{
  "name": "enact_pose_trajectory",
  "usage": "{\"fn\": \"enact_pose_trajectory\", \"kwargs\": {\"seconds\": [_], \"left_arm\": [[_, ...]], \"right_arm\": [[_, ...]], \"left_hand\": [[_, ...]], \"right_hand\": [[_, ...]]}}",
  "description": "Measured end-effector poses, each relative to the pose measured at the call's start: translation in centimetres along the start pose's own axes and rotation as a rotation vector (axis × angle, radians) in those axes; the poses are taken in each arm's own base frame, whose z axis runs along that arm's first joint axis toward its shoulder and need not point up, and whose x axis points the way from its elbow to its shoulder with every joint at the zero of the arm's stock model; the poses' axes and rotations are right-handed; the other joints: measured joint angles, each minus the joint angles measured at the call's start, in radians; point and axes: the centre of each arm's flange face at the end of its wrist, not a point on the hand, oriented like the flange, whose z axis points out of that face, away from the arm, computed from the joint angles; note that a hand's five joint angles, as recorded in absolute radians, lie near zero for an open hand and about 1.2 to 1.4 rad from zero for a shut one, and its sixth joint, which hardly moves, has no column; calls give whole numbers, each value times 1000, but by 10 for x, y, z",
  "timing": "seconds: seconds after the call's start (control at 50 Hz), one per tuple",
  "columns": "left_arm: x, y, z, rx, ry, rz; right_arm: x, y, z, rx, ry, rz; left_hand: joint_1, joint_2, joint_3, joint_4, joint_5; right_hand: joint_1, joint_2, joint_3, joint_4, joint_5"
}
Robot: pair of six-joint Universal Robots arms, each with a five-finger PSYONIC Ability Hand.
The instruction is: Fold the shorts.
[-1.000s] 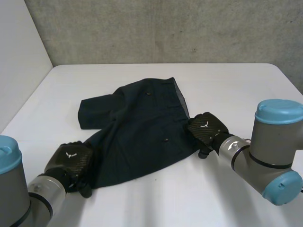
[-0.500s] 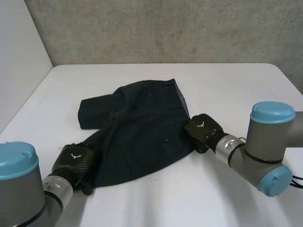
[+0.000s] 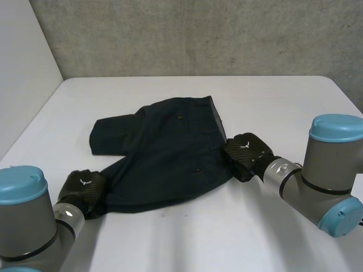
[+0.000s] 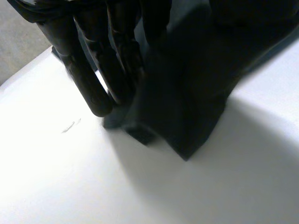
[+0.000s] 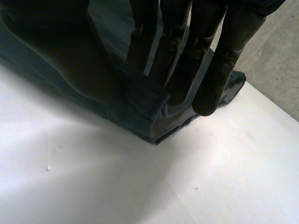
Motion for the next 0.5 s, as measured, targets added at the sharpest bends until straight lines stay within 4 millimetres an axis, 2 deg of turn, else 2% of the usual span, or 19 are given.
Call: {"fn": "enact_pose_trajectory", "kwargs": {"seconds": [0.08,0.1,0.14,0.22,0.24,0.32,0.34,0.36,0.4,0.42,0.44,0.46,0.48,0.5], "left_arm": [[-1,-5,-2,18,-4,-1],[-4,-11,-5,40,-10,-2],[-8,-25,-12,85,-21,-4],[-21,-59,-31,187,-45,-12],[-28,-78,-43,243,-59,-17],[-44,-121,-76,371,-85,-29],[-51,-139,-91,430,-96,-34],[-53,-145,-96,451,-100,-36],[-66,-176,-126,562,-122,-45],[-70,-185,-135,596,-128,-48],[-70,-185,-135,596,-128,-48],[-78,-201,-153,658,-142,-54],[-78,-201,-153,658,-142,-54],[-89,-224,-178,745,-163,-68]], "right_arm": [[0,-2,-2,-4,0,-1],[1,-5,-4,-8,0,0],[2,-9,-7,-13,-1,0],[7,-31,-23,-12,3,0],[11,-45,-31,6,13,-5],[20,-76,-49,67,51,-22],[28,-107,-67,140,99,-36],[30,-111,-70,152,107,-38],[40,-148,-95,256,177,-48],[42,-155,-100,276,190,-49],[42,-155,-100,276,190,-49],[47,-179,-119,350,236,-50],[47,-179,-119,350,236,-50],[53,-205,-141,433,284,-53]], "left_hand": [[0,0,0,0,0],[45,78,89,79,75],[45,85,111,84,75],[47,85,118,84,75],[47,85,123,84,75],[47,85,139,85,75],[47,85,139,88,75],[47,85,139,88,75],[47,85,139,88,75],[47,85,139,88,75],[47,85,139,88,75],[47,85,139,88,75],[47,85,139,88,75],[47,85,140,88,75]], "right_hand": [[1,0,0,0,0],[1,0,0,0,0],[1,0,0,0,0],[1,0,0,0,0],[1,0,0,0,0],[1,0,0,0,0],[1,0,0,0,0],[1,0,0,0,0],[1,0,5,0,0],[1,0,5,0,0],[1,0,5,0,0],[1,0,6,0,0],[1,0,6,0,0],[1,0,6,0,11]]}}
